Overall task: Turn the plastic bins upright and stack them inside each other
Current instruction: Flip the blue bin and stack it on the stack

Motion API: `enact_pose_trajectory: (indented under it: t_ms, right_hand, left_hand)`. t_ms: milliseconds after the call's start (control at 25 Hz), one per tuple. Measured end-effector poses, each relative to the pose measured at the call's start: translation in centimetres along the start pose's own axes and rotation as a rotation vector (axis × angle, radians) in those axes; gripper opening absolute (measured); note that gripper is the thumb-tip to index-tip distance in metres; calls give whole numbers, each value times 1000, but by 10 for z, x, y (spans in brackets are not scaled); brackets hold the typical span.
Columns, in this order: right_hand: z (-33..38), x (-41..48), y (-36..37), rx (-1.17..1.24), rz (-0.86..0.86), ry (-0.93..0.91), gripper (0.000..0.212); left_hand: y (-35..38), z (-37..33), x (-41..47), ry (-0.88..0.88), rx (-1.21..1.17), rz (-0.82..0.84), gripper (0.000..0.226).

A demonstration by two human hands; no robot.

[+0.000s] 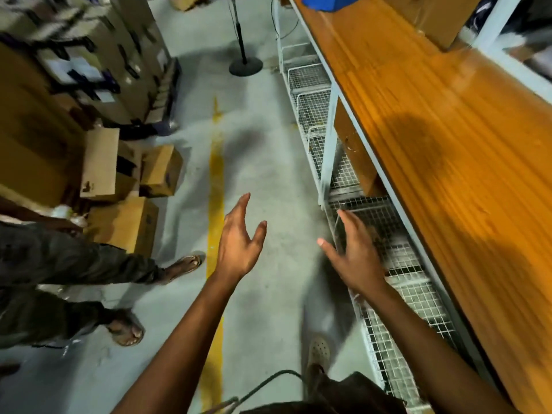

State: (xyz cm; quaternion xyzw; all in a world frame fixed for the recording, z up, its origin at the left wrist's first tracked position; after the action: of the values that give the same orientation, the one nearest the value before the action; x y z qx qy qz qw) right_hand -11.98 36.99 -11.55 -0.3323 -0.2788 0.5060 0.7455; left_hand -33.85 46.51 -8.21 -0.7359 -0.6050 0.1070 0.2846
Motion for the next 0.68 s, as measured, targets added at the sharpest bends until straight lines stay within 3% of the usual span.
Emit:
enact_pose_trajectory:
  t_ms: [360,680]
  right_hand:
    - [38,204,61,-37,101,-34,89]
    - [119,428,128,-51,0,-40,83]
  left_hand:
    - [-17,79,172,-41,-10,-63,63]
    - [-65,159,414,62,-78,-44,66]
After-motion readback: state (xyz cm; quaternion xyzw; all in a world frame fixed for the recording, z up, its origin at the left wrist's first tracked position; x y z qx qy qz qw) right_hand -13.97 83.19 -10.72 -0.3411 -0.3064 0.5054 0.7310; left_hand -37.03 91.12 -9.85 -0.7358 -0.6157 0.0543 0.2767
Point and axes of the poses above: each hand's wrist, its own x-axis towards the middle knuckle, its own y-axis out of the palm, z = x × y, the point moved 1 cm from there along x, towards the middle knuckle, and after that the axes turned 9 degrees about -x, right-handed, at the moved point
